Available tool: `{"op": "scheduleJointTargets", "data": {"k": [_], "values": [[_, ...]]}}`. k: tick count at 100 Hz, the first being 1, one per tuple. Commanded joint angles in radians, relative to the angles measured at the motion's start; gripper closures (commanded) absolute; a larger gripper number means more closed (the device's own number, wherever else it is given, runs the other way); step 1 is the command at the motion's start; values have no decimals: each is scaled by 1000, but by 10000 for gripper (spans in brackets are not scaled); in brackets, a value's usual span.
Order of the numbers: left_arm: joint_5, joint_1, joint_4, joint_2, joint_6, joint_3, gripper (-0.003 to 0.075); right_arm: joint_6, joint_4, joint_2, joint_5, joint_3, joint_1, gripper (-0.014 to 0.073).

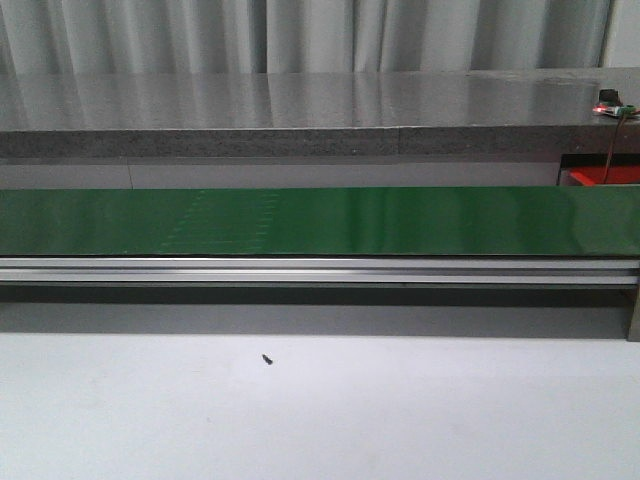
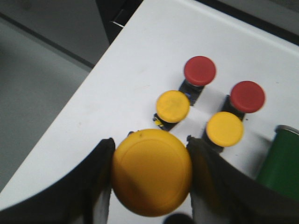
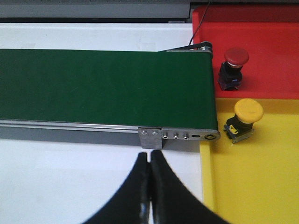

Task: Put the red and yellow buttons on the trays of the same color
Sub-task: 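Carry the yellow button onto the belt start and release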

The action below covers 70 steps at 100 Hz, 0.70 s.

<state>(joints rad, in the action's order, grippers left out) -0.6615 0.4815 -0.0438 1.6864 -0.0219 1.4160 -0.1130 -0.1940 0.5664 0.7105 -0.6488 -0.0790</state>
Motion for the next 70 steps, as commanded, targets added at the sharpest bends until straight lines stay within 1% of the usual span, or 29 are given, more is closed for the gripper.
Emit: {"op": "scheduleJointTargets", "data": {"k": [1, 21, 42, 56, 70], "values": [[49, -44, -15, -88, 3, -4, 563, -7, -11, 0, -70, -27, 3, 662], [52, -160, -15, -164, 3, -88, 563, -7, -11, 0, -70, -27, 3, 662], [67, -282, -24, -179, 3, -140, 563, -7, -11, 0, -70, -27, 3, 662], [109, -322, -28, -174, 3, -179, 563, -7, -11, 0, -70, -27, 3, 662], [121, -324, -37, -153, 3, -199, 563, -7, -11, 0, -70, -27, 3, 662]]}}
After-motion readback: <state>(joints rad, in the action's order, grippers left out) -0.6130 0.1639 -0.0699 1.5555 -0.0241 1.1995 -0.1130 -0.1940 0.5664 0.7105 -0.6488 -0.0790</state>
